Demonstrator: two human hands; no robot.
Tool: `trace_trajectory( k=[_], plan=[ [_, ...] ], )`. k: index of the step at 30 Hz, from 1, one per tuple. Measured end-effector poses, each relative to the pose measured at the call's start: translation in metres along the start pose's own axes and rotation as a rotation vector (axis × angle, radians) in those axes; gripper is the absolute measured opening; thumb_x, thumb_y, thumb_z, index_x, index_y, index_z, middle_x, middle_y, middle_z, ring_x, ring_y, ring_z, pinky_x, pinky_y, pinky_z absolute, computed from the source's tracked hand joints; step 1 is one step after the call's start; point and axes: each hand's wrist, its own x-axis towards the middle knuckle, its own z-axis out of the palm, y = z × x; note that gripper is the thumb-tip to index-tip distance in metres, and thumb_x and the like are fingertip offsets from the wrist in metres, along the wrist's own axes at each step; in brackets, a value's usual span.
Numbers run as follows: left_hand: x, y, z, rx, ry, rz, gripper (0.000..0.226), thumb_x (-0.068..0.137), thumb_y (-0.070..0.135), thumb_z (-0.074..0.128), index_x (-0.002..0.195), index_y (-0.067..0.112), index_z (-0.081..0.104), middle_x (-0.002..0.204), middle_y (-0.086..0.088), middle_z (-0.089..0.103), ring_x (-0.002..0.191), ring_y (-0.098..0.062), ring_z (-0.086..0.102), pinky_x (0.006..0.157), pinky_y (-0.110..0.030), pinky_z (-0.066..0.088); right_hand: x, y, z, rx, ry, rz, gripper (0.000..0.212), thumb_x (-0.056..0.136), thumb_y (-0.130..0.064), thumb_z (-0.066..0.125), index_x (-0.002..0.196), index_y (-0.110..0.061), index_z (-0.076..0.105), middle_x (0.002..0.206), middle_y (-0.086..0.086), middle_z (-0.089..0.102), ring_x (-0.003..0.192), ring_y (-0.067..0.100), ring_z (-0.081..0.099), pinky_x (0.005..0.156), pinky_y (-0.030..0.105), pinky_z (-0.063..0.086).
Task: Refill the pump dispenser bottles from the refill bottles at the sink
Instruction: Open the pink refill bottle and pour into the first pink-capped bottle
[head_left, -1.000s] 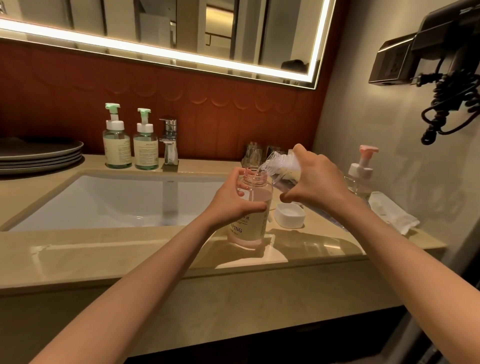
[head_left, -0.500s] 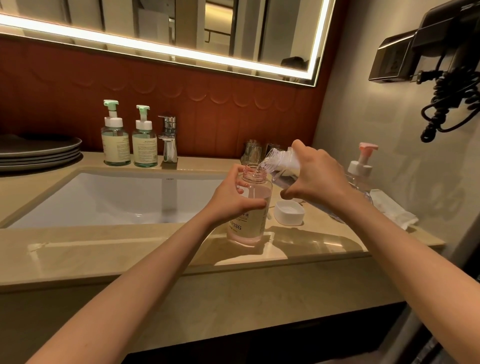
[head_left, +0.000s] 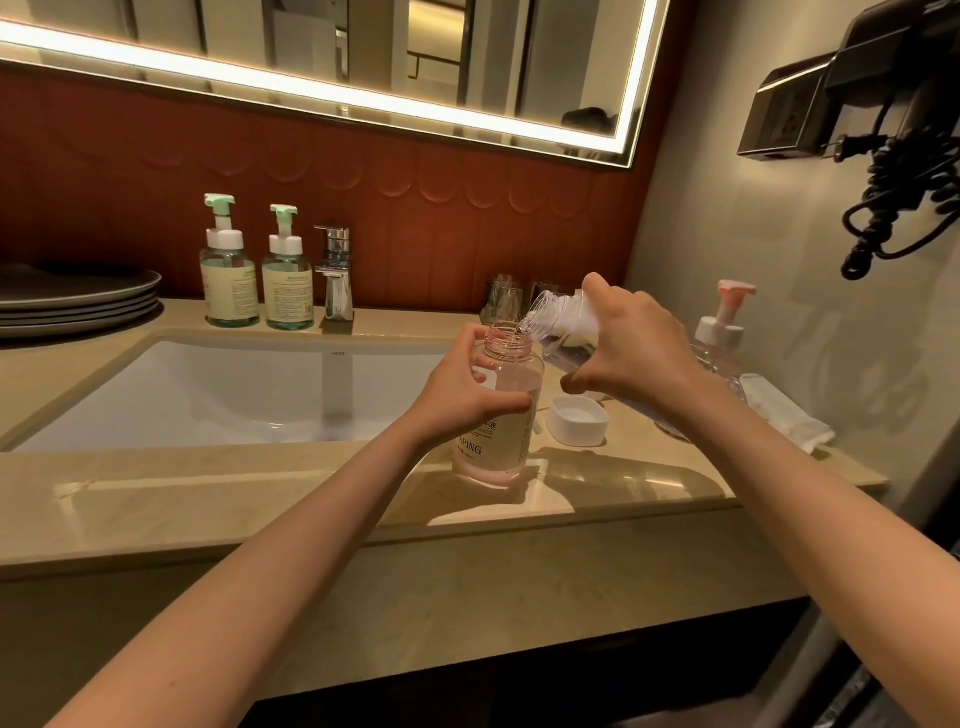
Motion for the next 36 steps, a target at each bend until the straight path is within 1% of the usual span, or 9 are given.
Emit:
trace_trajectory(
  k=[5, 10, 17, 19, 23, 27, 30, 32, 36],
  plan=[
    [0.0005, 0.0002, 0.0003, 0.000, -0.001, -0.003, 0.062, 0.072, 0.020, 0.078, 0.116, 0.029, 0.035, 0.112, 0.002, 0.050, 0.103, -0.017, 0.047, 0.080, -0.029, 0.037, 0.0007, -0.0008, 0.0013, -0.004, 0.004, 0.002, 0.077, 0.056, -0.036, 0.085, 0.116, -0.019, 0.039, 0.098, 0.000, 0.051, 0.089, 0.020, 0.040, 0.081, 0.046, 0.049],
    [-0.0003, 0.0013, 0.0005, -0.001, -0.003, 0.001, 0.061, 0.072, 0.019, 0.077, 0.115, 0.029, 0.035, 0.108, 0.004, 0.048, 0.103, -0.017, 0.046, 0.080, -0.028, 0.037, 0.0003, -0.0008, 0.0003, -0.006, -0.004, 0.002, 0.076, 0.057, -0.036, 0.085, 0.114, -0.019, 0.038, 0.092, -0.002, 0.045, 0.088, 0.021, 0.040, 0.080, 0.044, 0.049],
    [-0.0004, 0.0013, 0.0004, -0.013, -0.006, 0.004, 0.061, 0.073, 0.018, 0.077, 0.115, 0.028, 0.035, 0.110, 0.004, 0.049, 0.103, -0.016, 0.047, 0.078, -0.026, 0.038, -0.0005, -0.0020, -0.0030, -0.019, -0.012, -0.009, 0.079, 0.058, -0.035, 0.085, 0.119, -0.018, 0.038, 0.093, -0.003, 0.042, 0.088, 0.020, 0.037, 0.080, 0.042, 0.045],
    [-0.0004, 0.0017, 0.0003, -0.012, -0.005, 0.007, 0.061, 0.073, 0.018, 0.077, 0.116, 0.028, 0.035, 0.110, 0.004, 0.049, 0.102, -0.016, 0.046, 0.076, -0.025, 0.038, -0.0006, -0.0021, -0.0034, -0.020, -0.012, -0.009, 0.079, 0.058, -0.036, 0.085, 0.119, -0.018, 0.038, 0.095, -0.002, 0.045, 0.088, 0.020, 0.037, 0.080, 0.042, 0.044],
    [0.0004, 0.0011, 0.0003, -0.003, -0.005, 0.004, 0.061, 0.073, 0.019, 0.077, 0.116, 0.028, 0.035, 0.112, 0.005, 0.049, 0.104, -0.016, 0.047, 0.081, -0.029, 0.038, -0.0003, -0.0022, -0.0031, -0.017, -0.014, -0.005, 0.079, 0.058, -0.036, 0.085, 0.119, -0.018, 0.038, 0.101, 0.002, 0.052, 0.088, 0.020, 0.037, 0.080, 0.042, 0.044],
    [0.0009, 0.0007, 0.0004, 0.000, -0.006, 0.002, 0.062, 0.072, 0.021, 0.077, 0.116, 0.028, 0.034, 0.112, 0.005, 0.048, 0.105, -0.017, 0.047, 0.082, -0.030, 0.038, -0.0003, -0.0031, -0.0044, -0.032, -0.015, -0.013, 0.077, 0.058, -0.036, 0.084, 0.117, -0.018, 0.038, 0.095, -0.002, 0.045, 0.087, 0.020, 0.036, 0.078, 0.039, 0.042],
    [0.0005, 0.0006, 0.0001, -0.008, -0.002, 0.005, 0.061, 0.072, 0.021, 0.077, 0.115, 0.028, 0.035, 0.110, 0.005, 0.048, 0.103, -0.016, 0.047, 0.079, -0.027, 0.038, 0.0000, -0.0034, -0.0057, -0.045, -0.016, -0.019, 0.078, 0.059, -0.036, 0.084, 0.119, -0.018, 0.038, 0.093, -0.003, 0.040, 0.087, 0.019, 0.035, 0.078, 0.039, 0.042],
    [0.0003, 0.0004, 0.0001, -0.014, 0.003, 0.009, 0.060, 0.072, 0.021, 0.078, 0.114, 0.029, 0.036, 0.107, 0.007, 0.049, 0.102, -0.016, 0.047, 0.075, -0.025, 0.039, 0.0002, -0.0035, -0.0055, -0.056, -0.010, -0.022, 0.078, 0.059, -0.036, 0.083, 0.119, -0.018, 0.038, 0.092, -0.004, 0.040, 0.087, 0.019, 0.035, 0.077, 0.038, 0.041],
    [-0.0001, 0.0008, -0.0001, -0.013, 0.006, 0.007, 0.060, 0.072, 0.021, 0.078, 0.114, 0.028, 0.036, 0.106, 0.008, 0.048, 0.101, -0.015, 0.046, 0.072, -0.022, 0.038, 0.0004, -0.0037, -0.0051, -0.059, -0.009, -0.027, 0.077, 0.059, -0.037, 0.083, 0.119, -0.018, 0.038, 0.092, -0.004, 0.040, 0.087, 0.019, 0.035, 0.075, 0.037, 0.040]
  ],
)
